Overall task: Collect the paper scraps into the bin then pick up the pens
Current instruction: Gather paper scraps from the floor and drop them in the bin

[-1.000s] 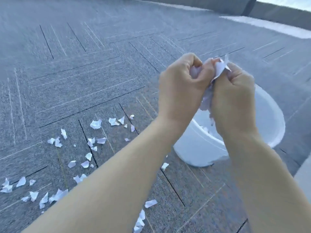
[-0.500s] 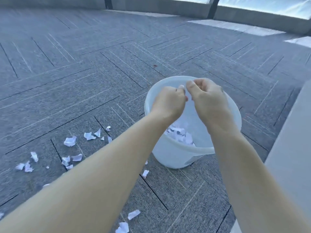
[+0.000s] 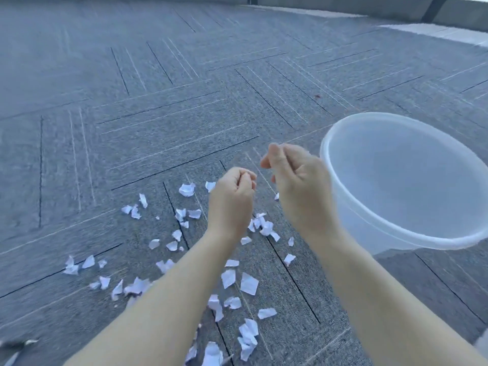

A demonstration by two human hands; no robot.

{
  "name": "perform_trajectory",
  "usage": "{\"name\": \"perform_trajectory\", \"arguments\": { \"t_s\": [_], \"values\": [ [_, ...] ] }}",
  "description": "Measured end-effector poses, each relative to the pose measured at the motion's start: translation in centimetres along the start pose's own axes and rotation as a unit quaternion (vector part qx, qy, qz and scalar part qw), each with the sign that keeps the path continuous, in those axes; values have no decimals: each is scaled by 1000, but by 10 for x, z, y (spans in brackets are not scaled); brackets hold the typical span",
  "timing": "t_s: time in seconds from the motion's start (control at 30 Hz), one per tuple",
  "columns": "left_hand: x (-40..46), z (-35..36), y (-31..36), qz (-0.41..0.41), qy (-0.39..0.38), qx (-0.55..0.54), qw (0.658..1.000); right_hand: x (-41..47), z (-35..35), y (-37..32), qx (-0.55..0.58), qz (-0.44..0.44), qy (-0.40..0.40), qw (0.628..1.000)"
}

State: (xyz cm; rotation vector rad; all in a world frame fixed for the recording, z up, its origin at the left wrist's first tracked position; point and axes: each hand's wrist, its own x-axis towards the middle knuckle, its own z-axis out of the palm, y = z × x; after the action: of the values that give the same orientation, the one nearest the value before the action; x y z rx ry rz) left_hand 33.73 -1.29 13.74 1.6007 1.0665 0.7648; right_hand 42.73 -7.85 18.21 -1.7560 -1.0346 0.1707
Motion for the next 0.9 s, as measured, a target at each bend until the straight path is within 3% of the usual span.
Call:
{"name": "perform_trajectory", "arguments": {
  "t_s": [0.1,0.2,0.33,0.43,0.53,0.63,0.7,0.77,0.83,0.9],
  "values": [
    [-22,-30,-77,-99,-13,156,983,-29,63,49,-60,46,-162,984],
    [-47,-48,-139,-176,-36,268,947,-57,96,116,-193,109,-277,935],
    [-48,-64,-177,-216,-19,373,902,-61,101,171,-349,131,-312,874],
    [-29,-69,-188,-189,-26,402,896,-55,106,192,-339,94,-334,875],
    [-4,-72,-196,-169,-59,373,910,-75,113,186,-239,37,-365,899],
    [-3,-67,-200,-112,-79,318,938,-120,110,161,-150,-27,-422,894],
    [-25,-61,-199,-57,-87,256,961,-138,104,151,-113,-74,-397,908],
    [-49,-60,-199,10,-75,239,968,-118,107,155,-115,-71,-285,949],
    [-52,-65,-202,49,-13,276,960,-71,116,167,-188,4,-182,965],
    [-31,-74,-204,-8,81,322,943,-22,124,185,-291,82,-174,937]
  ]
}}
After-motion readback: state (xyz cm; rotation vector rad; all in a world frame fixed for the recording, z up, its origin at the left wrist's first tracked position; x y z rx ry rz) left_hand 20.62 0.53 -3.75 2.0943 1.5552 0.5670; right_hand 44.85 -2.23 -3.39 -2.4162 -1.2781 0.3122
